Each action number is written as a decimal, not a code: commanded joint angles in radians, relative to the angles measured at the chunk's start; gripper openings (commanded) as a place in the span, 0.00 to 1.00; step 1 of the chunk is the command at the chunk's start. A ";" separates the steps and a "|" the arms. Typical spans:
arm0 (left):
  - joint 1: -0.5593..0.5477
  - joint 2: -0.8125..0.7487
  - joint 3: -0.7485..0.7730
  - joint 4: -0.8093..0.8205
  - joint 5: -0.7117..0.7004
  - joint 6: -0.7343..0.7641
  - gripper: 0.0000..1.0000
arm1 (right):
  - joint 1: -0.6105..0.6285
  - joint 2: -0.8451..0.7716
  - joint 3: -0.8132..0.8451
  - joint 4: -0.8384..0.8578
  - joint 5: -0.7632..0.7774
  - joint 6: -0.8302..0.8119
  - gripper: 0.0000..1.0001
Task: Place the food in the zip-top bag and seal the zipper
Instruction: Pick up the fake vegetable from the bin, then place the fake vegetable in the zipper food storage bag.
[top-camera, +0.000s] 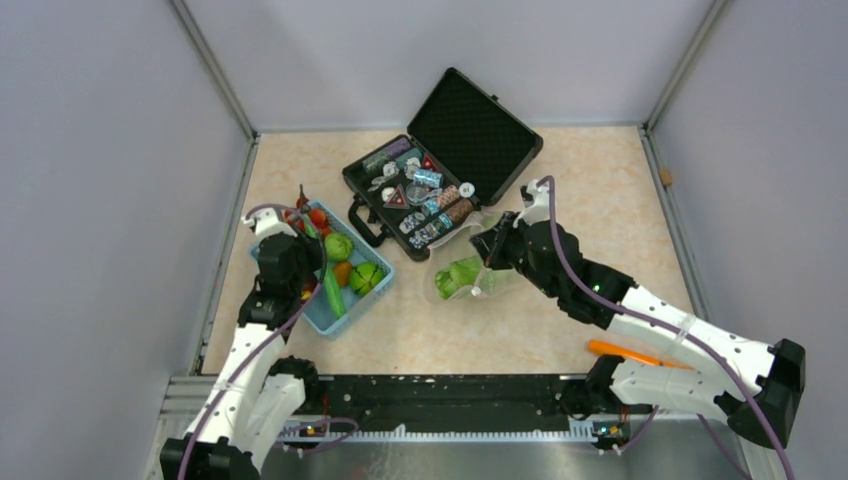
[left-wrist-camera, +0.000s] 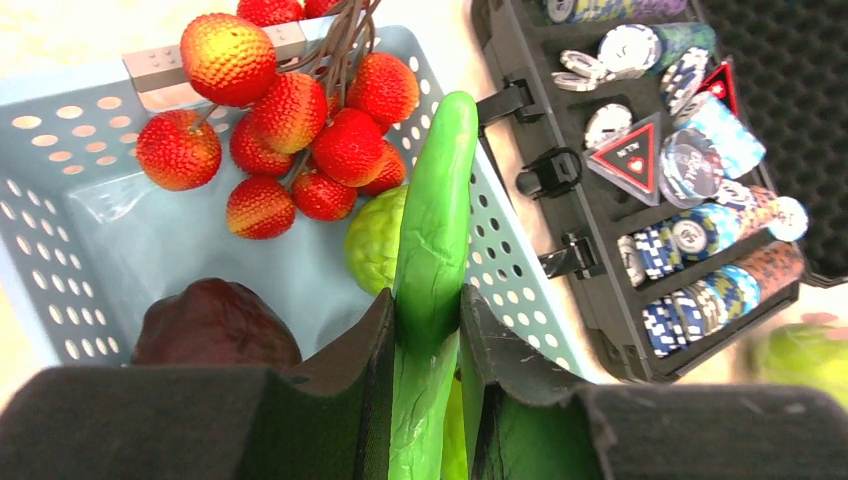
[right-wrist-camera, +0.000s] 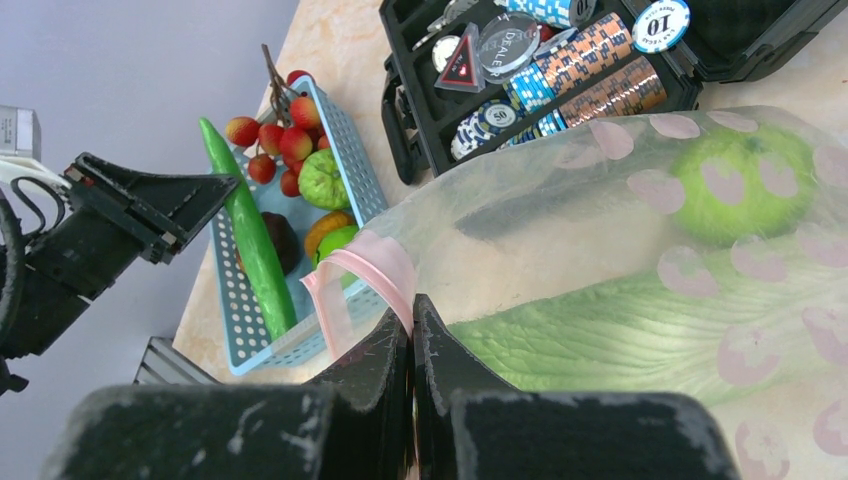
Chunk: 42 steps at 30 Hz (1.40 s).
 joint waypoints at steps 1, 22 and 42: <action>0.006 -0.068 -0.012 0.099 0.087 -0.031 0.00 | -0.007 -0.027 -0.003 0.049 0.010 -0.004 0.00; 0.006 -0.425 -0.302 0.926 0.520 -0.119 0.00 | -0.008 -0.021 -0.004 0.062 -0.003 0.000 0.00; -0.157 -0.107 -0.196 1.596 0.685 -0.452 0.00 | -0.007 0.025 0.023 0.094 -0.073 0.010 0.00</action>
